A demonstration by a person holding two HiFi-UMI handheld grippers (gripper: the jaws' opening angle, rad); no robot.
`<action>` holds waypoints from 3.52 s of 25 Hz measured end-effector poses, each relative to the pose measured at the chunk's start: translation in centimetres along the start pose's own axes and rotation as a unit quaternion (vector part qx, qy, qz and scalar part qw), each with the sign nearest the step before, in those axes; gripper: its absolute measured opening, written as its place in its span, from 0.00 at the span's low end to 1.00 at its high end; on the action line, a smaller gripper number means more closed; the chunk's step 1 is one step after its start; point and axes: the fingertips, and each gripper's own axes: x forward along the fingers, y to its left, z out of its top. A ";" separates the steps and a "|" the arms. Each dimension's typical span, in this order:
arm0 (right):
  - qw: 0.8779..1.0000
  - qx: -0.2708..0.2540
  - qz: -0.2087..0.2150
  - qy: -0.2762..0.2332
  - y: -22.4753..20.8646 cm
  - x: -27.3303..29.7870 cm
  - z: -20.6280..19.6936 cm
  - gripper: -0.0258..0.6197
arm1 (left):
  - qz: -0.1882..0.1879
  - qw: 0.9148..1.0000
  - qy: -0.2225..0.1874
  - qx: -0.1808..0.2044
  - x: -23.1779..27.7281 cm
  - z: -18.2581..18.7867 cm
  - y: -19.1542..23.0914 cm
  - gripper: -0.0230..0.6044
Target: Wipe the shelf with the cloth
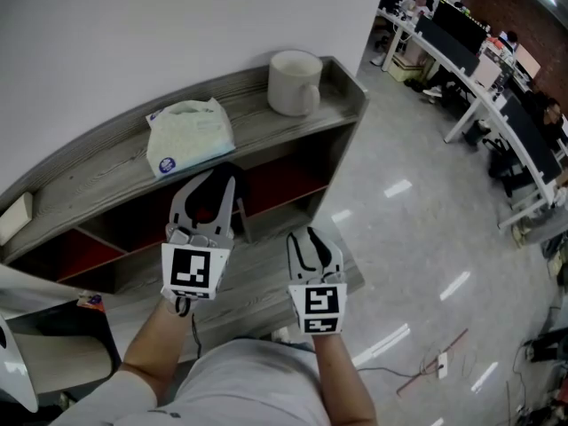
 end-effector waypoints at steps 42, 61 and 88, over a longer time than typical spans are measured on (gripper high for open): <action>1.000 -0.001 -0.005 0.017 -0.4 -0.1 -1.1 0.26 | 0.028 0.967 0.250 0.037 3.1 -16.9 2.9 0.15; 0.998 -0.007 0.060 0.022 4.3 1.5 -1.2 0.26 | 0.053 0.952 0.290 0.082 -2.3 -17.8 6.3 0.23; 1.000 0.010 0.018 0.014 0.6 0.6 -1.2 0.26 | 0.073 0.943 0.284 0.158 2.4 -16.4 5.1 0.17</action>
